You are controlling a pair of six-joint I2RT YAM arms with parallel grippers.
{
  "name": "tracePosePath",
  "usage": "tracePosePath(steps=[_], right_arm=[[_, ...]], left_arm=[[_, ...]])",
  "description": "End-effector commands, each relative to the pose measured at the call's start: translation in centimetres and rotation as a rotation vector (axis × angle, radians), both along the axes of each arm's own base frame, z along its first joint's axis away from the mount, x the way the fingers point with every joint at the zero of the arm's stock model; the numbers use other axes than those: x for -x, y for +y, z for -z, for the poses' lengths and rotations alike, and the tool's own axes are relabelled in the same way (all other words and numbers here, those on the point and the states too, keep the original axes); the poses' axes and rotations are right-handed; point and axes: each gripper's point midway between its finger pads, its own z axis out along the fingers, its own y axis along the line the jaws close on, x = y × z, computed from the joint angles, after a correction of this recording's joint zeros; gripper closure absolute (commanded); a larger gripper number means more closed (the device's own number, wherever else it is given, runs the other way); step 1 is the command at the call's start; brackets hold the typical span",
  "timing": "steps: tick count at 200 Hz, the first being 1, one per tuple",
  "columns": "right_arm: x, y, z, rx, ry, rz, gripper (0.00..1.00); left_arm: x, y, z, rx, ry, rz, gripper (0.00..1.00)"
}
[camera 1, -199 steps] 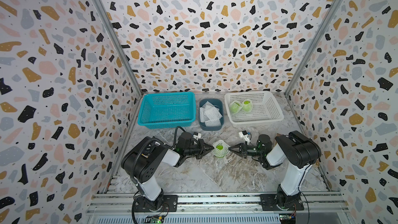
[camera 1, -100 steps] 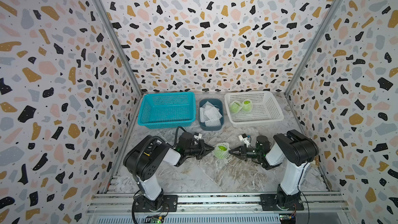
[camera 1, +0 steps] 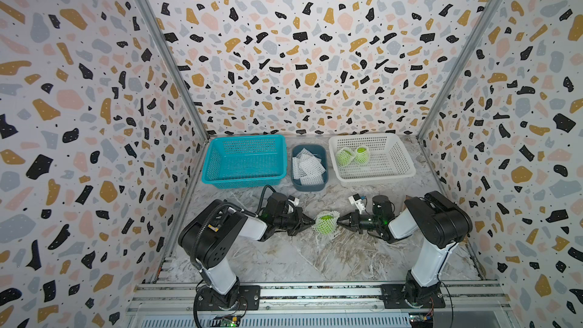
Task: Sleeve custard apples in foam nets
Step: Put on the foam net on the custard apple.
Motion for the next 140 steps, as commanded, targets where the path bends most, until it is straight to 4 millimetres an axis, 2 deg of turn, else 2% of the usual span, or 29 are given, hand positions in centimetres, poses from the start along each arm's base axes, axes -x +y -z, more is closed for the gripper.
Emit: tracePosePath(steps=[1,57,140], right_arm=[[0.3,-0.3,1.7,0.091,0.013,0.01,1.0],[0.2,-0.3,2.1,0.191,-0.03,-0.001,1.0],[0.3,-0.4,-0.3,0.196,-0.087,0.004,1.0]], left_arm=[[0.0,-0.3,-0.2,-0.025,-0.028,0.027,1.0],[0.5,0.4,-0.6,-0.104,-0.058,0.061,1.0],[1.1,-0.1,-1.9,-0.094,-0.082,0.097,0.98]])
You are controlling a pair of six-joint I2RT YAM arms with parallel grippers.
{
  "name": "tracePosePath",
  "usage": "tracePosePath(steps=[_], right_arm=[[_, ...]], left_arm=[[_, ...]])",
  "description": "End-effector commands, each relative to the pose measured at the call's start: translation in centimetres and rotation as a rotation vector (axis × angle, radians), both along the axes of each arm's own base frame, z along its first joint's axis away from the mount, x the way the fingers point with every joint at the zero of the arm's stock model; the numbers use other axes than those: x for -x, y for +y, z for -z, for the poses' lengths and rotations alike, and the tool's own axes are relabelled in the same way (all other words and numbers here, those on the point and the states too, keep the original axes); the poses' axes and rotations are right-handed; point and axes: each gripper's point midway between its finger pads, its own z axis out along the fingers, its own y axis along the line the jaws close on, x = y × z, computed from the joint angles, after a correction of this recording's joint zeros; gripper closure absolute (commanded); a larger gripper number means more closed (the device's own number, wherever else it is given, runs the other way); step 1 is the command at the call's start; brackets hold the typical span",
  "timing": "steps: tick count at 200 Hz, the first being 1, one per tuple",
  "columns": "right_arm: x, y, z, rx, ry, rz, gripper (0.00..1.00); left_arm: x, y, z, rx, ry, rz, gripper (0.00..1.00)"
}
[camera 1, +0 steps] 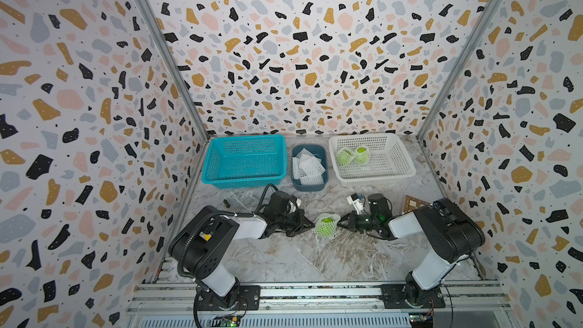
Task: Sleeve custard apples in foam nets
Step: Put on the foam net on the custard apple.
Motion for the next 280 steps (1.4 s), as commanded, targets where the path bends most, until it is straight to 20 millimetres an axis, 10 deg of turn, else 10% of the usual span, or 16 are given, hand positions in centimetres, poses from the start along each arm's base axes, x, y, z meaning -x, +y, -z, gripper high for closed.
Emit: tracePosePath(steps=[1,182,221,280], right_arm=[[0.3,-0.2,-0.3,0.034,-0.02,-0.007,1.0],[0.7,1.0,1.7,0.169,-0.042,-0.055,1.0],[0.5,0.6,1.4,0.191,-0.051,-0.043,0.74],[-0.6,-1.8,1.3,0.252,-0.069,0.015,0.63]], left_arm=[[-0.2,-0.5,-1.5,0.012,-0.045,0.028,0.98],[1.0,-0.2,0.5,-0.161,-0.065,0.149,0.95],[0.9,-0.4,-0.4,-0.154,-0.088,0.161,0.94],[0.9,-0.4,-0.8,-0.161,-0.109,0.164,0.87]])
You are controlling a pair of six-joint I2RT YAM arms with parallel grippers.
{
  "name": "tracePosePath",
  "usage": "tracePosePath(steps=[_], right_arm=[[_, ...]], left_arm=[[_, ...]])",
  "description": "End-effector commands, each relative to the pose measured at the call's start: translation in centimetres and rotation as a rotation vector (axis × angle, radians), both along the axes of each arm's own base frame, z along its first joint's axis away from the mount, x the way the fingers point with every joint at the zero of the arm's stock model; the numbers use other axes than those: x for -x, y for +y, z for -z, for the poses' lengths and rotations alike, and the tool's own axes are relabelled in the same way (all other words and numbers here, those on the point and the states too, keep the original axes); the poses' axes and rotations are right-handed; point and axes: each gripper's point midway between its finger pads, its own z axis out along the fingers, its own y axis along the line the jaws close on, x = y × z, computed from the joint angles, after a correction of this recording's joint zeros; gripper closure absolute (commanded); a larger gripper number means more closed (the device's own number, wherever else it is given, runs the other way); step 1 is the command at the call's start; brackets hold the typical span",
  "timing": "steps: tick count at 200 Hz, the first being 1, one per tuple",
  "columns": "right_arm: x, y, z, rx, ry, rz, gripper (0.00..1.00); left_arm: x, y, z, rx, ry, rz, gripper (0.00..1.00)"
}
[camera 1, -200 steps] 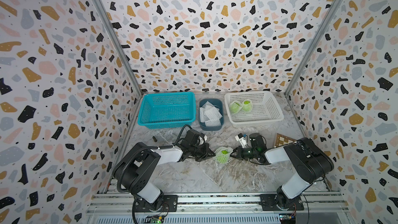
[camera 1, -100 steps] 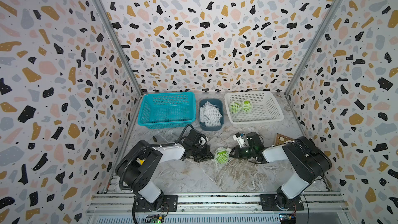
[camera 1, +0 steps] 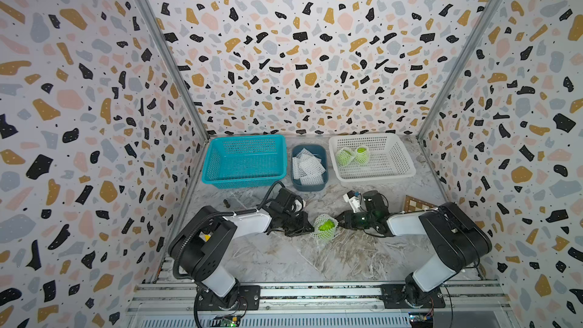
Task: Sleeve custard apples in foam nets
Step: Put on the foam net on the custard apple.
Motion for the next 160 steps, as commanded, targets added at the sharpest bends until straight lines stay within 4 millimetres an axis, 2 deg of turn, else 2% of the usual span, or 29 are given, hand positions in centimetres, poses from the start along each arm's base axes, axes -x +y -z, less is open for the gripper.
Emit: tracePosePath(steps=[1,23,41,78,92,123,145,160], right_arm=[[0.1,-1.9,1.1,0.102,0.02,0.042,0.63],[-0.4,-2.5,0.5,0.131,-0.002,0.058,0.56],[-0.7,-2.8,0.2,0.16,-0.017,0.061,0.55],[-1.1,-3.7,-1.1,0.222,-0.063,0.078,0.44],[-1.4,-4.0,-2.0,0.242,-0.093,0.085,0.4],[-1.4,-4.2,-4.5,0.285,-0.164,0.088,0.32],[-1.0,-3.8,-6.4,0.297,-0.217,0.075,0.16],[-0.6,-3.1,-7.6,0.298,-0.246,0.048,0.13]], left_arm=[[-0.4,-0.5,-1.2,0.011,-0.045,0.014,0.87],[-0.4,-0.5,-1.1,0.01,-0.045,0.015,0.85],[-0.4,-0.7,-0.9,0.01,-0.039,0.018,0.84],[0.0,0.0,-0.2,-0.031,-0.025,0.011,0.75],[0.1,0.3,0.0,-0.048,-0.022,0.005,0.69],[0.2,0.7,-0.2,-0.053,-0.027,-0.01,0.66],[0.1,0.8,-0.7,-0.045,-0.043,-0.027,0.64],[0.1,1.0,-1.3,-0.042,-0.057,-0.032,0.62]])
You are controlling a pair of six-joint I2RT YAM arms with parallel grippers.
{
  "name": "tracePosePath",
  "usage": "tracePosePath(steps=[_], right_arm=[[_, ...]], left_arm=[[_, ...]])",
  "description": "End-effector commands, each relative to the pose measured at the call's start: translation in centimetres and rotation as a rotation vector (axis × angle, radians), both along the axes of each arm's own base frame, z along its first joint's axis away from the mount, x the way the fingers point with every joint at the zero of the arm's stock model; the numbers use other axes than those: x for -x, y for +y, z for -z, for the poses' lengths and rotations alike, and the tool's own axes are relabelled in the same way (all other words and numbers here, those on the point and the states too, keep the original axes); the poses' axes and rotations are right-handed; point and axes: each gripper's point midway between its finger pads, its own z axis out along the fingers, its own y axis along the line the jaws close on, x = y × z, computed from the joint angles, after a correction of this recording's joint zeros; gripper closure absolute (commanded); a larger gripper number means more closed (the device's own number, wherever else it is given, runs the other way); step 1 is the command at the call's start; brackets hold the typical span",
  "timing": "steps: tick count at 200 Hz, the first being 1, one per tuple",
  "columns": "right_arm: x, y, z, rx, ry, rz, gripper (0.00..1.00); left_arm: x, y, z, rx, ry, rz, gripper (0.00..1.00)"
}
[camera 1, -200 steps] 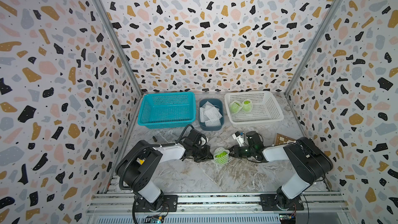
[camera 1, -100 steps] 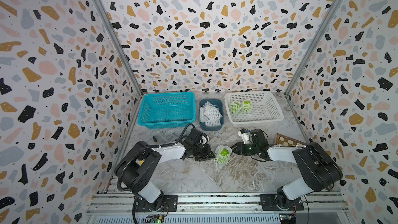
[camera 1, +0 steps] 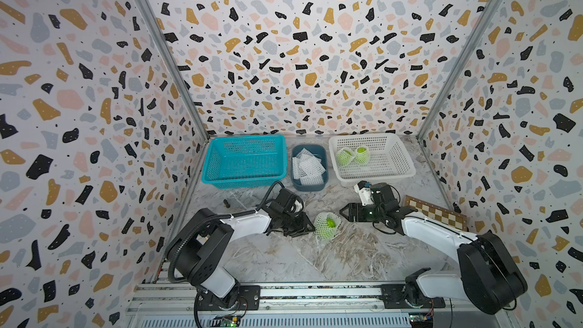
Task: Sleeve custard apples in foam nets
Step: Put on the foam net on the custard apple, then pick up the custard apple from the center of the board.
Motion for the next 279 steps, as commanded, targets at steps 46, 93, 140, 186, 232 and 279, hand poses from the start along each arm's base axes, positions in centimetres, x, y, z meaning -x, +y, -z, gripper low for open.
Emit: tracePosePath(steps=[46,93,140,186,232,279], right_arm=[[2.5,2.9,-3.3,0.138,-0.088,-0.142,0.1],[4.0,5.6,-2.9,0.191,-0.092,-0.231,0.0],[4.5,6.5,-0.6,0.334,-0.072,-0.272,0.01],[4.4,7.8,0.3,0.371,-0.071,-0.299,0.11],[4.6,8.5,1.6,0.418,-0.046,-0.348,0.18],[5.7,9.3,2.6,0.475,-0.035,-0.414,0.18]], left_arm=[[0.7,1.3,-0.6,-0.02,-0.028,-0.023,0.61],[1.0,1.7,-0.9,-0.017,-0.037,-0.035,0.61],[1.3,2.7,-1.3,-0.037,-0.053,-0.054,0.61],[1.6,3.9,-1.3,-0.054,-0.053,-0.08,0.61],[1.8,4.6,-0.9,-0.06,-0.042,-0.093,0.61],[1.7,5.0,-0.8,-0.059,-0.032,-0.097,0.61]])
